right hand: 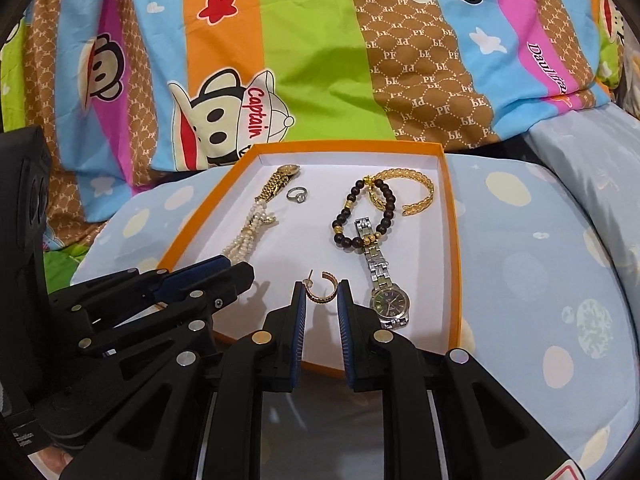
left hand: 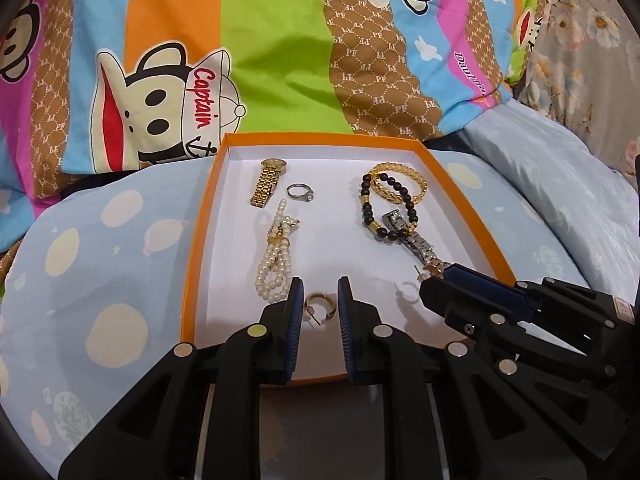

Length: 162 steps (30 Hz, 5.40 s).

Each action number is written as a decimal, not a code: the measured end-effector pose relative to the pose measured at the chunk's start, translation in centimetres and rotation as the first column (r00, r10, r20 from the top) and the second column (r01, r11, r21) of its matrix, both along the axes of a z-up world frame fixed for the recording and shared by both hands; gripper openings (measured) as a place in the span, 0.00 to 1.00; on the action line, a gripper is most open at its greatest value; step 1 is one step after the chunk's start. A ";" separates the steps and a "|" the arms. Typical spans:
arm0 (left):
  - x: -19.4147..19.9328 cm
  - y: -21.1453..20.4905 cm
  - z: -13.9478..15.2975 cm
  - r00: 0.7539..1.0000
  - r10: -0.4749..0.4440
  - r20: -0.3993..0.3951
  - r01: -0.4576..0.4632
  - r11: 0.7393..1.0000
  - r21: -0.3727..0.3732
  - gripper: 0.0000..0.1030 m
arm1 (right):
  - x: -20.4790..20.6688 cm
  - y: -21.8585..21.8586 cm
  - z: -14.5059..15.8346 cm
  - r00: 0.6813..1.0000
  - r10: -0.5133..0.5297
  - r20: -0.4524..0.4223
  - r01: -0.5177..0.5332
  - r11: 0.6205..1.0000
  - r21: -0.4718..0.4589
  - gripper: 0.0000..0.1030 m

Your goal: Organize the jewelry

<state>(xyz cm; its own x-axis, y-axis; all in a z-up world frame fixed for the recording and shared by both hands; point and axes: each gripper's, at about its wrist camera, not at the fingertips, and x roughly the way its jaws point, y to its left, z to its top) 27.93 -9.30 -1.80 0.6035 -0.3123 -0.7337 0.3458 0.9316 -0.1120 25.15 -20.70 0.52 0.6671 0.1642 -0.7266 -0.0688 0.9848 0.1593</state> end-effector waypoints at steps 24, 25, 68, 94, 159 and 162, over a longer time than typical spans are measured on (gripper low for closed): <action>-8.3 -0.6 4.4 0.995 -0.067 0.075 0.069 0.997 -0.028 0.39 | -10.7 -1.3 5.0 0.989 -0.044 0.141 0.044 0.999 0.001 0.20; -9.0 -0.6 4.5 0.994 -0.072 0.078 0.074 0.997 -0.027 0.42 | -11.6 -1.4 5.1 0.988 -0.048 0.144 0.047 0.999 0.010 0.22; -20.8 9.9 -1.1 0.998 0.000 -0.059 -0.002 0.999 -0.045 0.51 | -24.9 6.5 -2.0 0.993 0.099 -0.065 -0.094 0.993 0.071 0.10; -21.0 5.1 -1.3 0.987 -0.151 -0.048 0.150 0.989 -0.009 0.23 | -25.5 3.8 -1.4 1.000 0.011 -0.012 -0.010 0.993 0.118 0.10; -7.4 3.9 6.9 0.987 0.037 0.159 -0.026 0.997 -0.073 0.64 | -10.0 -2.8 5.6 0.980 -0.061 0.188 0.054 0.998 0.038 0.35; -10.1 3.5 5.8 0.979 0.067 0.191 -0.068 0.998 -0.003 0.65 | -11.6 -1.6 4.6 0.982 -0.075 0.174 0.077 0.997 -0.002 0.43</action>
<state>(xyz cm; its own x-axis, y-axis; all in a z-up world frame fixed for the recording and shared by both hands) 17.86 -5.79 3.98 0.7519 -0.2633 -0.6044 0.2965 0.9539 -0.0466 13.53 -22.32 5.11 0.7936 0.1018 -0.5998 -0.0193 0.9896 0.1425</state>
